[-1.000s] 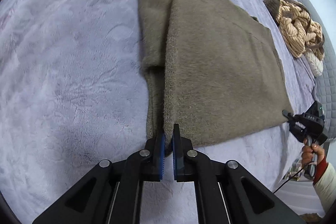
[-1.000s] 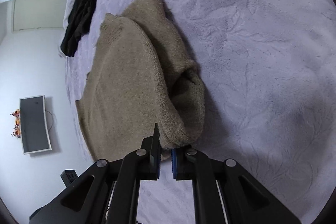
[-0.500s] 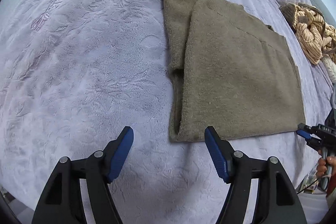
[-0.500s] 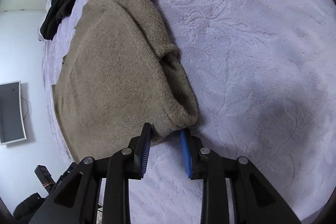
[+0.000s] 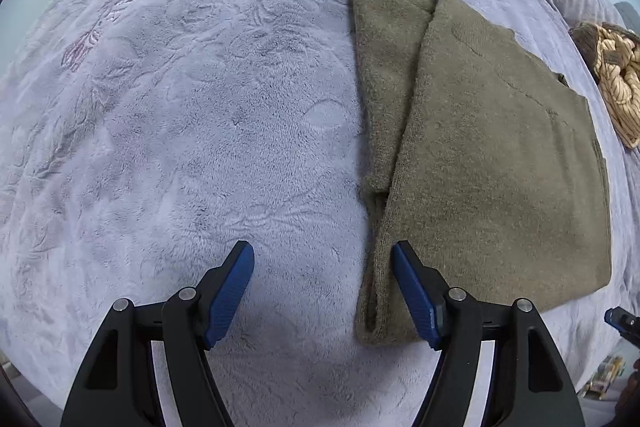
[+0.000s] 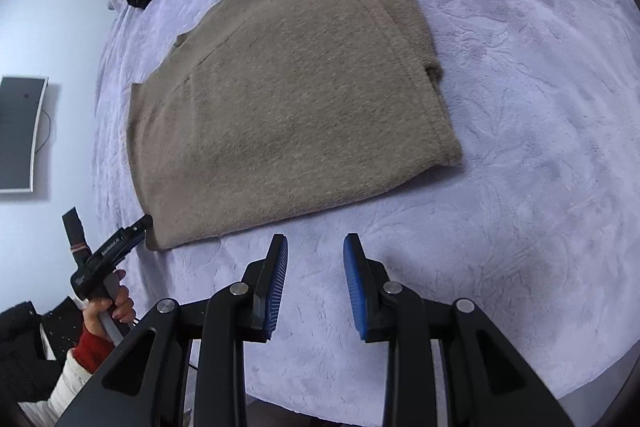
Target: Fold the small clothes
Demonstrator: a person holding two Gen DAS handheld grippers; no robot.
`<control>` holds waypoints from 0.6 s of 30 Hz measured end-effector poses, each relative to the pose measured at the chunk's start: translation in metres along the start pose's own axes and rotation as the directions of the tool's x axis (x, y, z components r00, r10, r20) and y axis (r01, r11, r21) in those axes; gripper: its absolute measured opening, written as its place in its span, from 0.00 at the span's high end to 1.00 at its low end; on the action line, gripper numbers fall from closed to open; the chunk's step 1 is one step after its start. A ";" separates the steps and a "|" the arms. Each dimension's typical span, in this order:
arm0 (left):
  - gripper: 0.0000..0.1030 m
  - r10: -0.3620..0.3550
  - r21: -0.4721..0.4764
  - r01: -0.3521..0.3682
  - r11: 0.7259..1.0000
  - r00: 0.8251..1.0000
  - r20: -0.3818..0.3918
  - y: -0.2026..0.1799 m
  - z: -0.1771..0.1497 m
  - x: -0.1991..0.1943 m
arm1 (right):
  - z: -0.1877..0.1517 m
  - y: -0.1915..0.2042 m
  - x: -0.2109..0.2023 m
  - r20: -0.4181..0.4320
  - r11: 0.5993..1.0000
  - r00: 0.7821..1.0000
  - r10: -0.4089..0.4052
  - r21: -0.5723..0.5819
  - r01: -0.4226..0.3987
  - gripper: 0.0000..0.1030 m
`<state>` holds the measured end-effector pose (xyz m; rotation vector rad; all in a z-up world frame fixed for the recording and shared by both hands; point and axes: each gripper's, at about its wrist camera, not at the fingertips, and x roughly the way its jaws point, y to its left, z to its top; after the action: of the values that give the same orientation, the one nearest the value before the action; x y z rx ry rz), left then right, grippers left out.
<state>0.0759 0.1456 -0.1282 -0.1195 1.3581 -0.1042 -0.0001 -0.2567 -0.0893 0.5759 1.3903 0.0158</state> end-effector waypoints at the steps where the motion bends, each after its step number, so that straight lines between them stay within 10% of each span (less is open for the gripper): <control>1: 0.30 0.006 0.013 -0.006 1.000 1.000 -0.005 0.000 -0.002 -0.001 | -0.002 0.005 0.001 -0.002 1.000 1.000 -0.002 -0.014 0.002 0.69; 8: 0.30 -0.045 0.019 0.045 0.999 0.999 0.014 -0.007 -0.003 -0.022 | -0.006 0.045 0.009 -0.015 0.996 1.000 -0.011 -0.092 0.010 0.69; 18: 0.30 0.001 -0.043 0.005 0.999 0.989 0.147 -0.031 0.101 -0.011 | -0.019 0.066 0.011 -0.022 0.993 1.000 0.002 -0.118 -0.005 0.69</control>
<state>0.1724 0.1188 -0.0926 -0.1621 1.2129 -0.0659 0.0059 -0.1888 -0.0744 0.4807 1.3997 0.1069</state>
